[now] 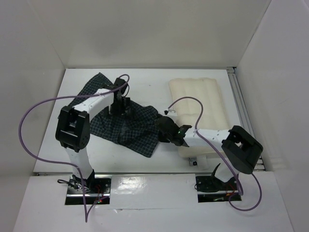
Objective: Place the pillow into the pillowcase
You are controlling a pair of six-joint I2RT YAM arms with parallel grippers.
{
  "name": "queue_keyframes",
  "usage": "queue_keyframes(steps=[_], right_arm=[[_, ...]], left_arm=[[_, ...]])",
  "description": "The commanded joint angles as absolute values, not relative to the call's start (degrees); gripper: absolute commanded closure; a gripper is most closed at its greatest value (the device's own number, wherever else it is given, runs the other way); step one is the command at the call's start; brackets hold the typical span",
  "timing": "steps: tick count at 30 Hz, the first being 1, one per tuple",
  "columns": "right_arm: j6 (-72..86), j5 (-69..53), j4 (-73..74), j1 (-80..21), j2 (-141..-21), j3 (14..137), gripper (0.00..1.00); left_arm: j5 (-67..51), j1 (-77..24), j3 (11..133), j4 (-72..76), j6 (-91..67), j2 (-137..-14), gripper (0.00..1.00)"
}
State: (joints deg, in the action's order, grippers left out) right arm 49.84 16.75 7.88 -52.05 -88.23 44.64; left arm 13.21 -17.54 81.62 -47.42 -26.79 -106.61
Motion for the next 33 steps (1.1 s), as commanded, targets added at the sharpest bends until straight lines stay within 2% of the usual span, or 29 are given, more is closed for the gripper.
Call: queue_keyframes(steps=[1, 3, 7, 11, 13, 17, 18, 21, 22, 33], right_arm=[[44.9, 16.8, 12.0, -51.2, -86.4, 44.7, 1.0], [43.6, 16.8, 13.7, -51.2, -86.4, 44.7, 1.0], [43.6, 17.3, 15.0, -51.7, -85.6, 44.2, 1.0], [43.6, 17.9, 15.0, -51.7, -83.7, 43.2, 1.0], [44.2, 17.9, 15.0, -51.7, -83.7, 42.5, 1.0], [44.8, 18.5, 15.6, -51.7, -82.6, 41.8, 1.0], [44.8, 18.5, 15.6, -51.7, -82.6, 41.8, 1.0], [44.8, 18.5, 15.6, -51.7, -82.6, 41.8, 1.0], [44.8, 18.5, 16.1, -51.7, -82.6, 41.8, 1.0], [41.9, 19.7, 20.0, -51.7, -81.5, 44.7, 1.0]], left_arm=[[7.5, -21.3, 81.2, -43.4, -25.7, -105.0, 0.0], [13.8, -22.7, 83.0, -43.9, -27.3, -107.1, 0.0], [19.7, -22.7, 88.8, -46.5, -30.3, -113.2, 0.13], [21.5, -21.5, 90.9, -47.6, -32.2, -117.3, 0.17], [21.5, -20.8, 91.6, -47.6, -32.2, -119.0, 0.24], [21.5, -20.1, 94.1, -47.6, -32.2, -120.1, 0.45], [21.5, -20.1, 94.1, -47.6, -31.6, -119.6, 0.59], [21.7, -20.1, 94.7, -49.3, -31.6, -116.5, 0.84], [21.7, -20.1, 94.1, -49.3, -31.6, -115.3, 1.0], [12.0, -19.1, 87.5, -53.9, -30.6, -101.5, 1.0]])
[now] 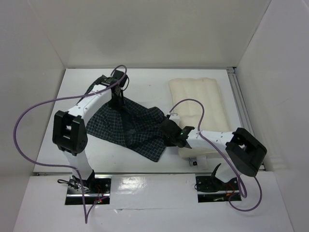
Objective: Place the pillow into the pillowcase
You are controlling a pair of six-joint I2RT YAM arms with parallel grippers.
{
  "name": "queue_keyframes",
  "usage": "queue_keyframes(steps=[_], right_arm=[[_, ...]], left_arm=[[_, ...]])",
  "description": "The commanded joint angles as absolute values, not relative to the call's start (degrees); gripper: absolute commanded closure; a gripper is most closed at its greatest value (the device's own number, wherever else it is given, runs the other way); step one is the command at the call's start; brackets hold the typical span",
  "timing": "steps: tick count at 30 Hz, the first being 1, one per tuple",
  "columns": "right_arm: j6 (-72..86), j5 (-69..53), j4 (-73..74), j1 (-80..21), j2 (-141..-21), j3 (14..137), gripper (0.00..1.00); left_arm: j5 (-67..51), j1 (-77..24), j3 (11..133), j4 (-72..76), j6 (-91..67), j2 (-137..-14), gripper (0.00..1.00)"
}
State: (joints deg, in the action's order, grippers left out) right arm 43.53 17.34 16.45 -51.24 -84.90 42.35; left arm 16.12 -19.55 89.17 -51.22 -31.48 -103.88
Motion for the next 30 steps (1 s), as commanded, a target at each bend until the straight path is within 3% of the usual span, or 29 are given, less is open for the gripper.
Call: queue_keyframes(steps=[1, 3, 6, 10, 14, 22, 28, 30], right_arm=[[41.1, 20.4, 21.4, -51.7, -81.0, 46.6, 0.87], [40.2, 21.2, 25.7, -51.7, -79.3, 48.6, 0.63], [38.4, 21.2, 28.0, -51.7, -75.8, 51.8, 0.34], [32.6, 18.3, 24.7, -51.7, -75.7, 56.5, 0.29], [22.3, 17.1, 24.2, -51.7, -86.2, 66.5, 0.1], [3.1, 15.7, 17.8, -47.9, -103.6, 80.3, 0.02], [-1.7, 11.7, 10.3, -43.6, -110.5, 83.1, 0.02], [-1.8, 12.6, 6.9, -41.6, -111.8, 83.1, 0.06]], left_arm=[[12.0, -19.1, 86.1, -54.5, -30.6, -100.0, 1.0], [12.0, -19.1, 85.1, -54.5, -31.1, -99.1, 1.0], [11.1, -19.1, 83.3, -54.0, -31.1, -98.3, 1.0], [7.8, -19.6, 83.7, -52.2, -31.1, -98.9, 1.0], [7.8, -19.6, 88.4, -52.7, -31.6, -99.6, 1.0], [7.8, -19.6, 96.1, -54.5, -32.2, -102.3, 1.0], [7.8, -19.6, 98.3, -55.0, -31.6, -104.1, 1.0], [7.8, -19.6, 98.9, -55.5, -31.1, -104.6, 1.0]])
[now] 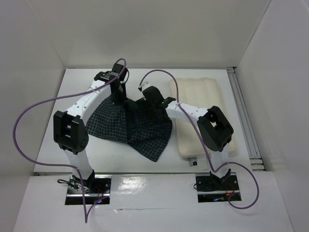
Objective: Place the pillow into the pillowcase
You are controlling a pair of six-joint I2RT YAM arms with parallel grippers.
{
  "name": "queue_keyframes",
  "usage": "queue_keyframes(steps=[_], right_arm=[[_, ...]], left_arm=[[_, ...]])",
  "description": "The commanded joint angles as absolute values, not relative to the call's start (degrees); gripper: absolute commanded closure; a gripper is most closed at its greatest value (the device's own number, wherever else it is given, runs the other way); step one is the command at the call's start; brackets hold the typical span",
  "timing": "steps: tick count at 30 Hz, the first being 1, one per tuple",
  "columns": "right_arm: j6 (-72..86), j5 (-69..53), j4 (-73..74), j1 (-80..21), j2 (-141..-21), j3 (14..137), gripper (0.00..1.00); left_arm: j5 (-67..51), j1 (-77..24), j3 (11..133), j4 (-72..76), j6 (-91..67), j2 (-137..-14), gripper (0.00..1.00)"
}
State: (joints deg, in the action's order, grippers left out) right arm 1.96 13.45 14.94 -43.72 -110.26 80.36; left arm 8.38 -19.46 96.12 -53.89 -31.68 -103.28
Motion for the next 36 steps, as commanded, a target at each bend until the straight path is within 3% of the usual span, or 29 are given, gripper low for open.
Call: queue_keyframes(steps=[1, 3, 7, 8, 11, 15, 23, 27, 30, 36], right_arm=[[-1.8, 12.6, 5.5, -40.7, -112.3, 83.1, 0.1], [-0.5, 8.3, 2.4, -38.1, -113.1, 83.1, 0.2], [-0.5, -1.1, 1.8, -35.7, -114.4, 83.8, 0.78], [-0.5, -2.5, 1.8, -34.8, -114.4, 83.8, 1.0], [1.6, -2.2, -0.8, -34.1, -112.2, 81.6, 1.0], [11.2, 6.8, -2.5, -32.4, -108.9, 78.0, 1.0], [15.6, 16.3, 12.2, -31.8, -122.5, 93.8, 1.0], [16.7, 18.2, 12.7, -31.8, -115.2, 89.5, 0.18], [19.8, 20.2, 13.3, -30.5, -107.2, 84.3, 0.06], [22.4, 27.8, 23.7, -28.3, -109.7, 87.9, 0.08]], left_arm=[[7.8, -19.6, 99.7, -55.5, -31.1, -105.1, 1.0], [7.8, -19.6, 100.6, -55.5, -30.6, -105.8, 1.0], [7.8, -19.6, 102.5, -56.2, -30.6, -107.1, 1.0], [7.8, -19.6, 102.5, -56.2, -30.6, -107.1, 1.0], [7.8, -19.0, 102.5, -56.2, -30.6, -108.4, 1.0], [6.8, -19.0, 103.8, -55.0, -30.1, -111.1, 1.0], [3.6, -19.0, 110.1, -52.2, -28.4, -121.1, 1.0], [2.6, -19.0, 108.7, -51.6, -28.4, -121.6, 1.0], [2.5, -19.0, 108.2, -51.1, -27.8, -120.2, 1.0], [1.5, -19.0, 108.2, -51.1, -27.8, -120.2, 1.0]])
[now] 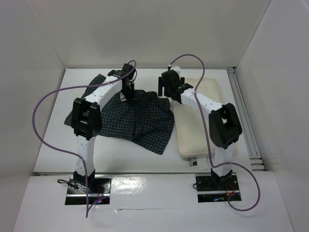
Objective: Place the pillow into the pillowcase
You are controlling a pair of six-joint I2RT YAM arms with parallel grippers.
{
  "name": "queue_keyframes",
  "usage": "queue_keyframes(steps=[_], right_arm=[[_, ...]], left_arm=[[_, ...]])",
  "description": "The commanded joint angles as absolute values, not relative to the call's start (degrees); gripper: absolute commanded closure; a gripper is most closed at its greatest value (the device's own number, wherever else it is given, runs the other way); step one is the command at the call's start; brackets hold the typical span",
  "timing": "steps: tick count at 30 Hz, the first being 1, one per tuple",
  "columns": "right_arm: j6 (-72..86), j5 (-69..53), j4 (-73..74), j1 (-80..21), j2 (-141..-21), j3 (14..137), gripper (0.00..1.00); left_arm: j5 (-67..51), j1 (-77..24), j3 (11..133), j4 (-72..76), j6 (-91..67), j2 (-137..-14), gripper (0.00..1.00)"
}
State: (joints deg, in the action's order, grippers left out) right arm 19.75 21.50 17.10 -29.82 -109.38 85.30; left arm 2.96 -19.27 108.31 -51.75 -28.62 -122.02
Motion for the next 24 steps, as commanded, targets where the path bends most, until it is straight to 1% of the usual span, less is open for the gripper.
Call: queue_keyframes(steps=[1, 4, 6, 7, 8, 9, 10, 11, 14, 17, 18, 20, 21, 23, 24], right_arm=[[23.2, 29.0, 25.2, -28.3, -111.0, 88.8, 0.08], [23.2, 29.2, 26.7, -27.1, -117.1, 92.1, 0.09], [24.0, 26.5, 27.8, -24.7, -121.7, 94.6, 0.09], [24.0, 23.1, 27.8, -23.1, -123.7, 95.5, 0.22], [22.9, 22.1, 27.2, -22.6, -124.4, 96.4, 0.32], [22.2, 22.1, 27.2, -22.6, -124.4, 96.9, 0.47], [21.5, 22.1, 26.5, -21.7, -125.0, 97.8, 0.67], [20.4, 22.7, 26.5, -21.7, -125.0, 100.1, 1.0], [16.5, 22.7, 26.5, -20.4, -121.7, 101.7, 1.0], [11.0, 19.4, 22.8, -20.4, -113.0, 99.2, 1.0], [8.1, 15.0, 21.2, -20.4, -106.8, 95.0, 1.0], [5.9, 11.4, 17.3, -21.0, -100.7, 90.1, 1.0], [3.8, 8.3, 16.4, -22.0, -94.9, 85.0, 1.0], [2.2, 4.4, 16.3, -24.2, -89.9, 80.6, 1.0], [0.3, 1.6, 15.7, -25.6, -85.2, 75.6, 1.0]], left_arm=[[1.5, -19.0, 108.2, -51.1, -27.8, -120.2, 1.0], [0.2, -19.0, 108.8, -51.1, -28.3, -120.2, 1.0], [0.2, -19.0, 108.8, -51.6, -28.8, -120.2, 1.0], [-0.3, -19.0, 107.7, -52.3, -29.4, -120.2, 1.0], [-0.4, -19.0, 106.9, -52.3, -30.1, -119.3, 1.0], [-0.4, -19.0, 106.2, -52.3, -30.1, -119.3, 1.0], [-0.4, -19.0, 105.6, -51.7, -30.1, -118.6, 1.0], [-0.4, -19.0, 105.6, -51.7, -30.1, -118.6, 1.0], [1.1, -19.0, 106.2, -51.7, -30.1, -118.6, 1.0], [1.9, -18.5, 107.4, -53.0, -30.1, -119.1, 1.0], [1.9, -18.5, 108.5, -53.0, -30.1, -119.1, 1.0], [1.3, -17.8, 110.0, -53.8, -29.5, -120.2, 1.0], [1.8, -17.8, 111.3, -54.6, -29.5, -121.1, 1.0], [1.8, -17.8, 111.9, -55.2, -29.5, -121.6, 1.0], [1.8, -17.8, 112.5, -55.2, -29.5, -121.6, 1.0]])
